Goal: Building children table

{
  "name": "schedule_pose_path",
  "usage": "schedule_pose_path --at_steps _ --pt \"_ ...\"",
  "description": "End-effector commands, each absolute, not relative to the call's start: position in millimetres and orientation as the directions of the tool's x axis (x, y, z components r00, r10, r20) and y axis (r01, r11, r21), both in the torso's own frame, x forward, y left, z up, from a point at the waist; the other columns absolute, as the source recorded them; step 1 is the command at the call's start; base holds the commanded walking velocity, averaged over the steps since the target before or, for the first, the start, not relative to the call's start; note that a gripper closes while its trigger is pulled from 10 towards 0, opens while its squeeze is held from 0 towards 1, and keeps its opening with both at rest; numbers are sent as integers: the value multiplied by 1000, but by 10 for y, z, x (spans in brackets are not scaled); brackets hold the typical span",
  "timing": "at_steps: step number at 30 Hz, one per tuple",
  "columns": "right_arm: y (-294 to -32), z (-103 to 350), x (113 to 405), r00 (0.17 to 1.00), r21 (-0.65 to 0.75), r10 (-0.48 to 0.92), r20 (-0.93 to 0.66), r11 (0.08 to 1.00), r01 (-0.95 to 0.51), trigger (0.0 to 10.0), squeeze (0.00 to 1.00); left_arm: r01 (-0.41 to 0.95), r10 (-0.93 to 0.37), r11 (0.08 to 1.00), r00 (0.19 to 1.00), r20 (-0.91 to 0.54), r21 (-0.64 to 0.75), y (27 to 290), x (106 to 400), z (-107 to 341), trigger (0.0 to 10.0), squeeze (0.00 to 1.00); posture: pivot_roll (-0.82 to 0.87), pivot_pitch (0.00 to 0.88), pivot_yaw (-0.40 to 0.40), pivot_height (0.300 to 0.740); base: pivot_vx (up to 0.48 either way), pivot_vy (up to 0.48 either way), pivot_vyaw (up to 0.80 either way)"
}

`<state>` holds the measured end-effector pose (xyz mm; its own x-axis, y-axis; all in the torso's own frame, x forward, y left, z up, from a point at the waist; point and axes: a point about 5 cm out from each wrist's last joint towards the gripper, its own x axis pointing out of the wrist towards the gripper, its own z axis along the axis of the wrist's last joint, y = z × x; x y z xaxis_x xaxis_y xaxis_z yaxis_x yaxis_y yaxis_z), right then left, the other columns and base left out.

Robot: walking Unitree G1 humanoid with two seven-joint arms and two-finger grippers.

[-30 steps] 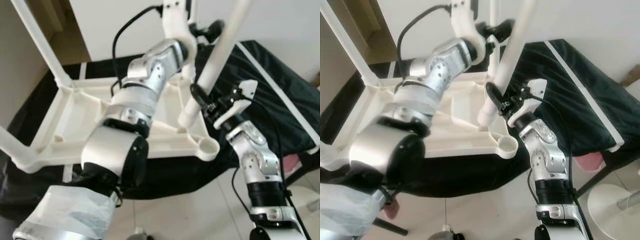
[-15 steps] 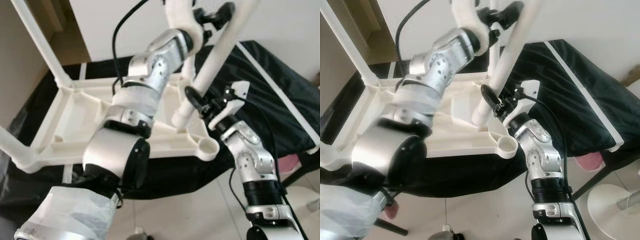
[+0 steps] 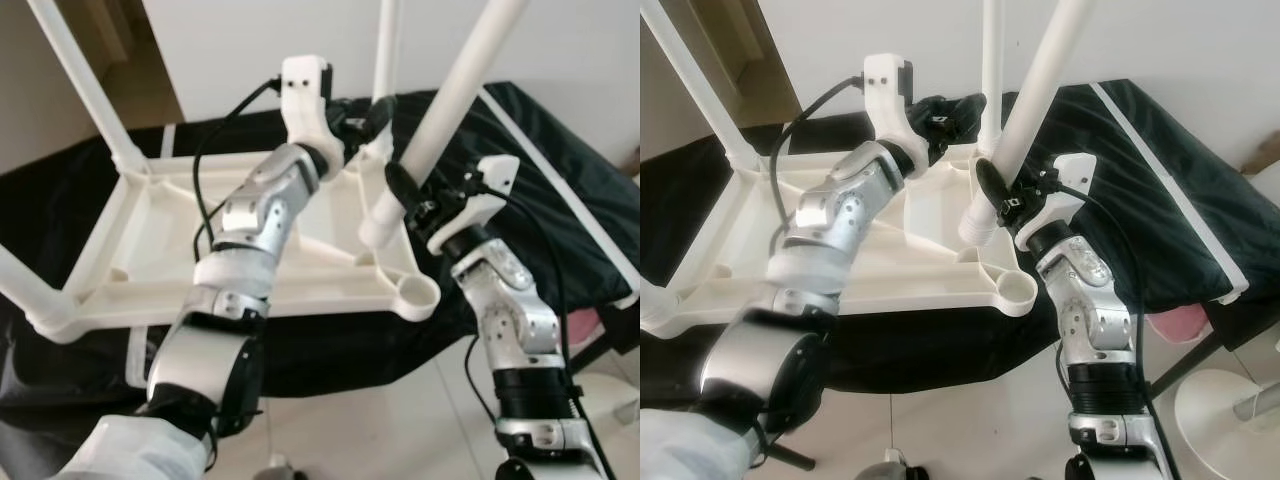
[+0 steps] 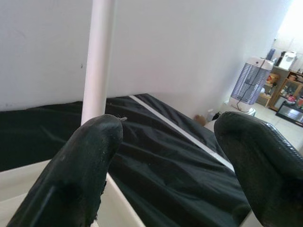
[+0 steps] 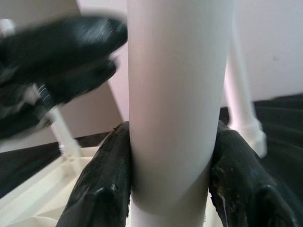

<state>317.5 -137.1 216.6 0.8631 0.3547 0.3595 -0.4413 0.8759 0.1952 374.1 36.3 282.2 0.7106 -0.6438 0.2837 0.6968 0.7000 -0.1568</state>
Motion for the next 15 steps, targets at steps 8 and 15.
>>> schedule_pose_path --at_steps 8,15 --pt "-1450 2141 3081 898 215 258 355 913 -347 10000 0 692 -653 709 717 244 -134 507 3558 2423 10000 0 30 0 28 740 0 0 0" --pt "-1455 2140 3078 910 212 220 352 928 -306 10000 0 717 -682 681 694 231 -145 507 3382 2214 10000 0 34 0 21 740 0 0 0"
